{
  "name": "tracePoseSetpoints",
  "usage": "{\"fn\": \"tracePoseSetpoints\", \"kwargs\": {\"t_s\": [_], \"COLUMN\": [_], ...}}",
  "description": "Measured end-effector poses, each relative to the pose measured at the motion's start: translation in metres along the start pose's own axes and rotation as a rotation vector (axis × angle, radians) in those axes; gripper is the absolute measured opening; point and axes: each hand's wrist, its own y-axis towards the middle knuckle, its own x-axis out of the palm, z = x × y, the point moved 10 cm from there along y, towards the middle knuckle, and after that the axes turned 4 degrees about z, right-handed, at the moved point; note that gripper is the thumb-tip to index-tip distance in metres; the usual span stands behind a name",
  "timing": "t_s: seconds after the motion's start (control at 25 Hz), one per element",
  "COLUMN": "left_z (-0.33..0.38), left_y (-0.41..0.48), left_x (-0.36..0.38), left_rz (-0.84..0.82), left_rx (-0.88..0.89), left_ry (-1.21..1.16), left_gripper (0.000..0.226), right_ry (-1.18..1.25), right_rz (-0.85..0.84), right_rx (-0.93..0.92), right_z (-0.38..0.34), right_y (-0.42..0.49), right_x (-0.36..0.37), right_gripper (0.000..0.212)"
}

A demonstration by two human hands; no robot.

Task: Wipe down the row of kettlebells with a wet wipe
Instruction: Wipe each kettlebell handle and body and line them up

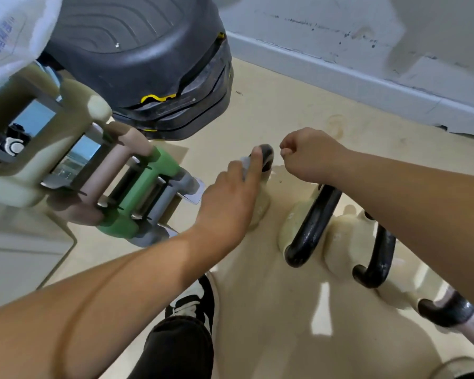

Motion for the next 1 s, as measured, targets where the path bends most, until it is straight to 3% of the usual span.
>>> {"fn": "tracePoseSetpoints", "kwargs": {"t_s": [0.08, 0.2, 0.28, 0.36, 0.52, 0.6, 0.72, 0.88, 1.0], "left_z": [-0.015, -0.025, -0.018, -0.012, 0.035, 0.056, 0.068, 0.104, 0.114], "left_y": [-0.022, -0.021, 0.007, 0.037, 0.014, -0.023, -0.053, -0.068, -0.068], "left_x": [0.007, 0.001, -0.010, -0.033, -0.066, -0.045, -0.005, -0.014, -0.011], "left_rz": [-0.026, -0.046, -0.101, -0.079, 0.084, -0.025, -0.248, -0.208, -0.167], "left_rx": [-0.034, -0.035, 0.056, 0.110, 0.206, 0.256, 0.234, 0.415, 0.379], "left_ry": [-0.140, -0.406, -0.346, -0.242, -0.551, -0.636, -0.689, -0.641, -0.603], "left_gripper": [0.099, 0.070, 0.046, 0.030, 0.052, 0.061, 0.066, 0.080, 0.070], "right_ry": [-0.003, -0.021, 0.016, 0.060, 0.196, 0.285, 0.377, 0.347, 0.344], "right_rz": [0.011, 0.010, 0.019, 0.064, 0.171, 0.163, 0.138, 0.057, -0.004], "right_rx": [0.012, 0.013, 0.014, 0.034, 0.131, 0.192, 0.230, 0.139, 0.135], "right_z": [0.003, 0.006, 0.010, 0.015, 0.049, 0.071, 0.098, 0.098, 0.096], "right_y": [-0.004, -0.012, -0.018, -0.026, -0.045, -0.054, -0.066, -0.071, -0.070], "right_x": [-0.006, -0.010, -0.016, -0.032, -0.063, -0.060, -0.052, -0.052, -0.047], "right_gripper": [0.025, 0.027, 0.028, 0.042, 0.043, 0.044, 0.029, 0.017, 0.023]}}
